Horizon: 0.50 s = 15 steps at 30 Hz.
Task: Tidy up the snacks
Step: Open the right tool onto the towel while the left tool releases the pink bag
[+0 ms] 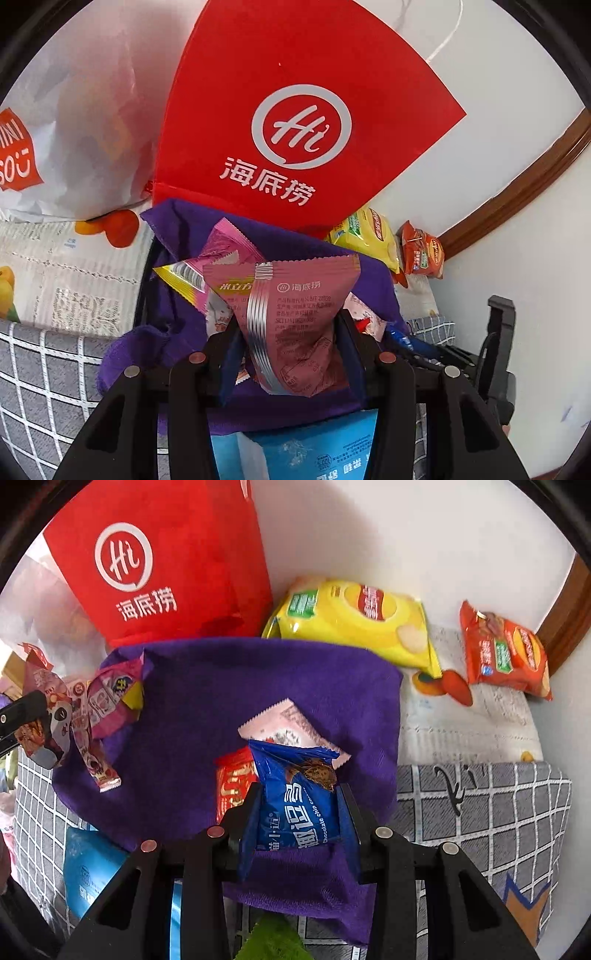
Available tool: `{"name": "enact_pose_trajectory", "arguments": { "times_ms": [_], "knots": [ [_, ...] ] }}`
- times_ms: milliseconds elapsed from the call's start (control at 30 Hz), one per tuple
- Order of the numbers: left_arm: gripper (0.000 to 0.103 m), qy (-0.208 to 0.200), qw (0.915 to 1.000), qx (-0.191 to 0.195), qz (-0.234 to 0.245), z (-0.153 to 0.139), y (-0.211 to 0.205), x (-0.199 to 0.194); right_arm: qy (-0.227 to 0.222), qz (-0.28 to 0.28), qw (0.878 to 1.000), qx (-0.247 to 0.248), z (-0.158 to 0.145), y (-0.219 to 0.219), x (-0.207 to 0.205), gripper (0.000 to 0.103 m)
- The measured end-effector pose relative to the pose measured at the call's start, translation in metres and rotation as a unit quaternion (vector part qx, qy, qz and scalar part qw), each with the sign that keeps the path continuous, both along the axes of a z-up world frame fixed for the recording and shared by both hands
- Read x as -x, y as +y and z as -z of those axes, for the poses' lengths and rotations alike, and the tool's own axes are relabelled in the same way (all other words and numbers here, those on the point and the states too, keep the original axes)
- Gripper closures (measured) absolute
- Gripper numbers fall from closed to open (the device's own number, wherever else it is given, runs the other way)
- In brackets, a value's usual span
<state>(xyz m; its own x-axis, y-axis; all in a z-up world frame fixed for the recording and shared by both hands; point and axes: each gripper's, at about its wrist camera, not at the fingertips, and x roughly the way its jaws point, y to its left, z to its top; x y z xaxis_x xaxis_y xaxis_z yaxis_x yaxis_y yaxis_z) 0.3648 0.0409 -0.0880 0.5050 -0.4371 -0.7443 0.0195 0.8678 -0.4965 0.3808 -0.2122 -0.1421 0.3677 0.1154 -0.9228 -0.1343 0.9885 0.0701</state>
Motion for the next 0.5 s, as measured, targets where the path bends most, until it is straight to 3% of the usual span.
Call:
{"name": "enact_pose_trajectory", "arguments": {
  "times_ms": [233,367,500],
  "knots": [
    [0.058,0.017,0.9997,0.007,0.019,0.01,-0.009,-0.003,0.006,0.002,1.0,0.008,0.004,0.0,-0.001,0.061],
    [0.058,0.022,0.9994,-0.002,0.028,0.016,-0.018,-0.004,-0.002,-0.006,1.0,0.007,-0.003,0.002,0.001,0.047],
    [0.058,0.024,0.999,-0.024,0.029,0.024,-0.027,-0.008,-0.014,-0.002,1.0,0.0,-0.013,0.0,0.003,0.045]
  ]
}}
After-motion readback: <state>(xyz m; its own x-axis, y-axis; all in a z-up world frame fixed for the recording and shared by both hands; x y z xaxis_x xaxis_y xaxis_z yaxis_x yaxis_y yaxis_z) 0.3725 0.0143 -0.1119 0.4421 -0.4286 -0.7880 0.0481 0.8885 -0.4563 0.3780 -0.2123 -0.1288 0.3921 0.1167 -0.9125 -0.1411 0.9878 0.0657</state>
